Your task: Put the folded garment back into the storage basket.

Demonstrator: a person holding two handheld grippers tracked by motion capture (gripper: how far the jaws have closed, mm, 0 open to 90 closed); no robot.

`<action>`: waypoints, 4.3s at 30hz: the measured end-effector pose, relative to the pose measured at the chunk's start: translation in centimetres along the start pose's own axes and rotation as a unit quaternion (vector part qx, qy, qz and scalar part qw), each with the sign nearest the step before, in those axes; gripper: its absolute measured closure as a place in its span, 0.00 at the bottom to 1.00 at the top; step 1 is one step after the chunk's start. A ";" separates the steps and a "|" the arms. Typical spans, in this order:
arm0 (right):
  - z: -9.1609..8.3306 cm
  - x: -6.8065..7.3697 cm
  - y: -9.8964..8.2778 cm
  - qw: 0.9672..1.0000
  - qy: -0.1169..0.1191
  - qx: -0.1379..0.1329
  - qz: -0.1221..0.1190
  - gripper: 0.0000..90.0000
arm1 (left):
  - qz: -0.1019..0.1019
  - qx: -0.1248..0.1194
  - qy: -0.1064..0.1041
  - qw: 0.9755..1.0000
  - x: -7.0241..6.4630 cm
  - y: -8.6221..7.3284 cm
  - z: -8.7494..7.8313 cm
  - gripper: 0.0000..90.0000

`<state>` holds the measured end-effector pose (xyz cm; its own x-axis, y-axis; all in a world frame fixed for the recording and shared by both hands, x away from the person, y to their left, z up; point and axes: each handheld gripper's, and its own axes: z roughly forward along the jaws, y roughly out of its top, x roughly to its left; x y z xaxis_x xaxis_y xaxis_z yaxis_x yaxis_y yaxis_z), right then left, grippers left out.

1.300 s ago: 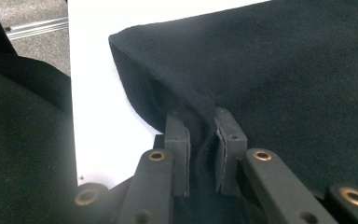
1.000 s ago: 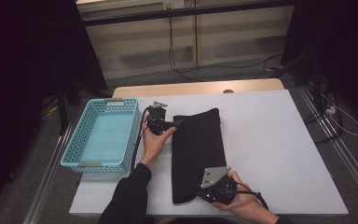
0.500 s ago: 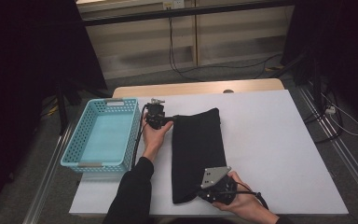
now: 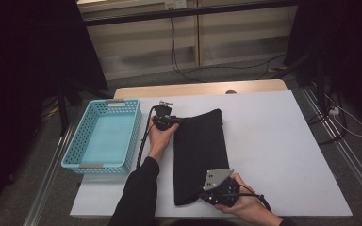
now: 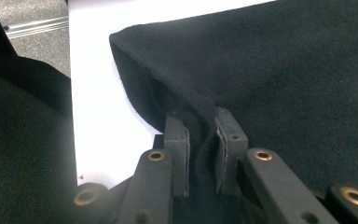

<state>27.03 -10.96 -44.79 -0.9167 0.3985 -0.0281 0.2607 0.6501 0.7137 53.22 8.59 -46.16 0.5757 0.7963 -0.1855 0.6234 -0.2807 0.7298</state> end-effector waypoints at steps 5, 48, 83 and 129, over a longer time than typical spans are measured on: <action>0.0 0.0 0.0 1.000 -0.001 -0.001 0.000 0.86 | -0.001 0.004 -0.016 1.000 -0.3 -0.1 0.0 0.77; -0.4 -0.3 0.2 1.000 -0.029 0.000 -0.001 0.88 | -0.023 -0.037 -0.009 0.999 -1.2 1.7 -0.5 0.90; -3.8 -0.8 1.6 0.994 -0.013 -0.105 0.040 0.88 | -0.013 -0.058 -0.018 0.998 -1.7 4.1 -3.9 0.90; -6.6 -0.8 4.5 0.983 -0.018 -0.179 0.042 0.88 | -0.016 -0.085 -0.008 0.996 -1.5 7.4 -8.0 0.91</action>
<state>26.97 -12.63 -36.95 -0.8833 0.4684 0.0209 0.2058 0.3474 0.9149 52.72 9.64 -35.23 0.5669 0.7938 -0.2202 0.5439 -0.1599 0.8238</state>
